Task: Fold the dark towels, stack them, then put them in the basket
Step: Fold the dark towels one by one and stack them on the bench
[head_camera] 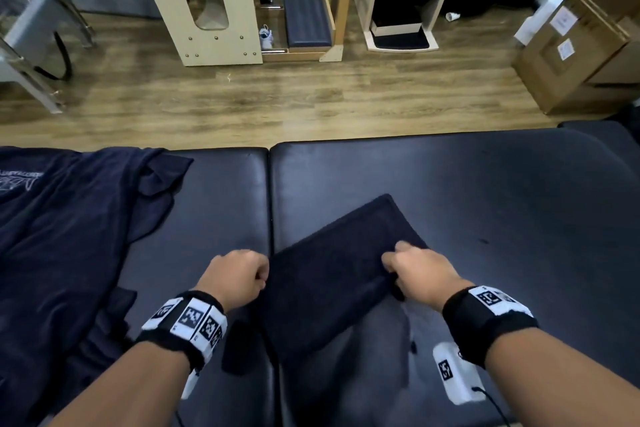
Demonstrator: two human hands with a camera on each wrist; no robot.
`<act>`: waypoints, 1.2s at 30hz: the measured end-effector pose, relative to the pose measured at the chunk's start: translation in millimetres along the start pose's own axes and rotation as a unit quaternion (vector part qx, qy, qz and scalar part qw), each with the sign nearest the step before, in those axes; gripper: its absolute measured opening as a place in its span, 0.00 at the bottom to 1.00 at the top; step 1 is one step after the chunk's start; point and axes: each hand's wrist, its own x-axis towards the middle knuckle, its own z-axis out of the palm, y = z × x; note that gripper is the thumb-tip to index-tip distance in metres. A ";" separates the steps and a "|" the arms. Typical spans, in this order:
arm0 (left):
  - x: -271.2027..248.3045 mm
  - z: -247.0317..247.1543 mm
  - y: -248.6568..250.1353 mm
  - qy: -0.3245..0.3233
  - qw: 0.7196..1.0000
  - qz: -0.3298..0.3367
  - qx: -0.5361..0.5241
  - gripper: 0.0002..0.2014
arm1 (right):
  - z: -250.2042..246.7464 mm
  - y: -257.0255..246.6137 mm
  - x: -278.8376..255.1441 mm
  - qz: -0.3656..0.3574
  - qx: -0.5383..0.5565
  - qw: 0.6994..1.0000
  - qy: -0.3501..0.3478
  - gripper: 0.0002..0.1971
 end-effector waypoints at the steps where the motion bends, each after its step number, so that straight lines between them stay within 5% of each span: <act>1: -9.8 7.9 4.8 -0.022 1.000 0.009 -0.020 0.03 | -2.2 2.9 -1.7 0.032 0.002 0.999 0.024 0.10; 6: -59.0 57.3 50.0 -0.056 0.992 0.057 -0.102 0.03 | 9.0 3.7 -24.9 0.079 -0.011 0.994 0.073 0.16; 12: -96.5 104.2 104.5 -0.103 0.980 0.085 -0.146 0.12 | 54.2 -16.8 -85.4 -0.087 0.026 0.994 0.064 0.14; 18: -119.0 125.4 117.5 -0.056 0.991 0.107 -0.058 0.22 | 100.9 -11.8 -139.5 -0.135 -0.025 0.990 -0.021 0.30; 25: -112.8 121.9 125.4 -0.025 0.993 0.114 0.002 0.19 | 119.5 2.5 -146.6 -0.107 0.055 0.993 -0.022 0.09; 28: -107.2 118.7 126.9 -0.007 0.992 0.117 0.039 0.13 | 108.6 0.4 -144.6 -0.123 0.041 0.992 -0.007 0.07; 31: -96.0 103.5 121.8 -0.021 0.991 0.126 -0.040 0.11 | 85.5 3.2 -140.4 -0.117 0.061 0.991 0.019 0.07; 36: -72.4 51.2 117.2 -0.008 0.962 0.111 -0.249 0.08 | 45.7 20.3 -125.6 -0.057 0.245 0.961 0.112 0.09</act>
